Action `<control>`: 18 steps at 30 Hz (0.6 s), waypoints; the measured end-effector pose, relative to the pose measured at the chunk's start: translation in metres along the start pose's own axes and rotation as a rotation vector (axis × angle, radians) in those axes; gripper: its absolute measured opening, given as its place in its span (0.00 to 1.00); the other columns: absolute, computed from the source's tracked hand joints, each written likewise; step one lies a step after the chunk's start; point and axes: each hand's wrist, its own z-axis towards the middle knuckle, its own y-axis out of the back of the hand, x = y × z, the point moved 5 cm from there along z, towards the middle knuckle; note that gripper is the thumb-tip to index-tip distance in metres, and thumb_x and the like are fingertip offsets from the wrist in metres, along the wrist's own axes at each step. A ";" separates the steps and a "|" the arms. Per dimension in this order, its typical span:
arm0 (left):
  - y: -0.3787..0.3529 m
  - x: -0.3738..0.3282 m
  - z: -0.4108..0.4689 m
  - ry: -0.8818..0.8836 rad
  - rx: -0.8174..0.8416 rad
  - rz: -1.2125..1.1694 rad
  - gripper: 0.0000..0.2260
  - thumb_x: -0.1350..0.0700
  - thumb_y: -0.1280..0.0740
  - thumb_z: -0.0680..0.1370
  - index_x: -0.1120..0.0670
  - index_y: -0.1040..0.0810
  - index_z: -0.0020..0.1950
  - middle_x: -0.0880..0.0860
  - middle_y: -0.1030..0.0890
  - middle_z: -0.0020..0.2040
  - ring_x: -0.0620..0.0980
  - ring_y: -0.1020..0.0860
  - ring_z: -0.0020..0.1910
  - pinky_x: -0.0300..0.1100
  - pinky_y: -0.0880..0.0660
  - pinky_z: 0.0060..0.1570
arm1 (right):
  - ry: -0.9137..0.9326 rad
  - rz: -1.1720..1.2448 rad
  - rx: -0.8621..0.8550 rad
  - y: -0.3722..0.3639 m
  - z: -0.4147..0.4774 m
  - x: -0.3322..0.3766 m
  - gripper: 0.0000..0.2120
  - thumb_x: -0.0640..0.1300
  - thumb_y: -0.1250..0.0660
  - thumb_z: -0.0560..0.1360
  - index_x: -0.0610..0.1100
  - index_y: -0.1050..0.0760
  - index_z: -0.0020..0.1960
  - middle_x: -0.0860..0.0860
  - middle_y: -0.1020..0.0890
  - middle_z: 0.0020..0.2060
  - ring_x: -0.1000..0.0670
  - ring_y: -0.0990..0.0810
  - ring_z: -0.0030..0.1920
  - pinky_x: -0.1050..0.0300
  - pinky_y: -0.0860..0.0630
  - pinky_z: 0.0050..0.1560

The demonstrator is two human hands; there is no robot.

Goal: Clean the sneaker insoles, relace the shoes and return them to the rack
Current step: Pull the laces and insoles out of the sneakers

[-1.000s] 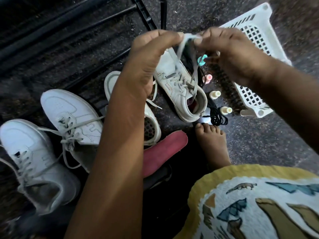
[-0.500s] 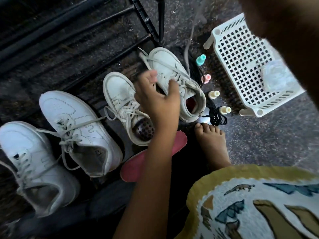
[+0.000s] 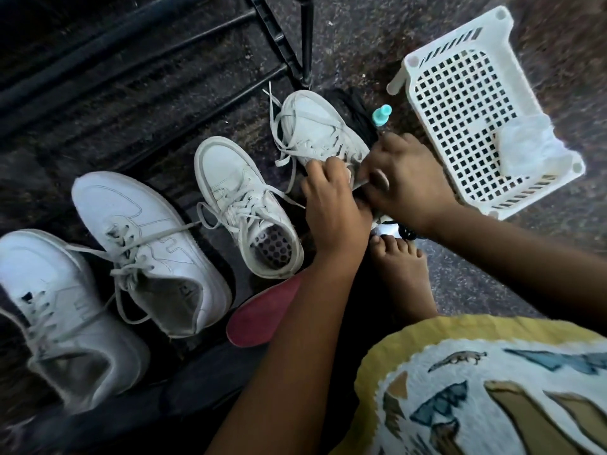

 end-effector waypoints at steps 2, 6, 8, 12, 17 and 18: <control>-0.001 0.002 -0.002 0.021 -0.025 -0.021 0.17 0.62 0.29 0.64 0.59 0.29 0.50 0.58 0.28 0.54 0.58 0.28 0.53 0.45 0.33 0.51 | 0.097 0.127 -0.089 0.045 0.039 0.003 0.11 0.47 0.31 0.68 0.43 0.24 0.47 0.43 0.25 0.50 0.39 0.27 0.48 0.50 0.31 0.42; -0.003 0.013 -0.002 0.106 -0.047 -0.144 0.17 0.61 0.29 0.66 0.61 0.30 0.50 0.59 0.29 0.53 0.59 0.26 0.50 0.45 0.31 0.49 | 0.024 0.236 -0.058 0.046 0.047 0.001 0.17 0.43 0.29 0.67 0.41 0.30 0.52 0.43 0.28 0.52 0.40 0.26 0.47 0.49 0.28 0.40; -0.004 0.017 0.000 0.114 -0.043 -0.213 0.16 0.62 0.29 0.65 0.62 0.30 0.49 0.59 0.30 0.52 0.58 0.25 0.45 0.45 0.28 0.45 | -0.070 0.423 0.017 0.039 0.048 -0.009 0.16 0.43 0.28 0.69 0.43 0.33 0.51 0.48 0.24 0.48 0.43 0.24 0.43 0.47 0.26 0.38; -0.003 0.025 0.004 0.137 -0.019 -0.346 0.14 0.66 0.29 0.65 0.57 0.33 0.42 0.53 0.34 0.48 0.45 0.31 0.31 0.29 0.35 0.35 | -0.180 0.663 0.044 0.038 0.055 -0.026 0.16 0.45 0.26 0.69 0.47 0.33 0.47 0.51 0.19 0.43 0.46 0.21 0.39 0.48 0.24 0.42; -0.003 0.039 0.005 0.196 -0.033 -0.401 0.14 0.68 0.31 0.64 0.55 0.32 0.41 0.51 0.32 0.47 0.50 0.30 0.33 0.29 0.36 0.35 | -0.255 0.709 0.008 0.029 0.056 -0.034 0.13 0.42 0.29 0.70 0.51 0.33 0.42 0.52 0.18 0.41 0.48 0.22 0.35 0.52 0.24 0.39; -0.003 0.042 0.006 0.205 -0.028 -0.409 0.14 0.68 0.31 0.65 0.54 0.31 0.41 0.51 0.32 0.47 0.50 0.29 0.36 0.33 0.34 0.37 | -0.273 0.718 0.002 0.028 0.056 -0.035 0.13 0.41 0.29 0.70 0.51 0.33 0.41 0.53 0.19 0.40 0.49 0.22 0.34 0.52 0.24 0.39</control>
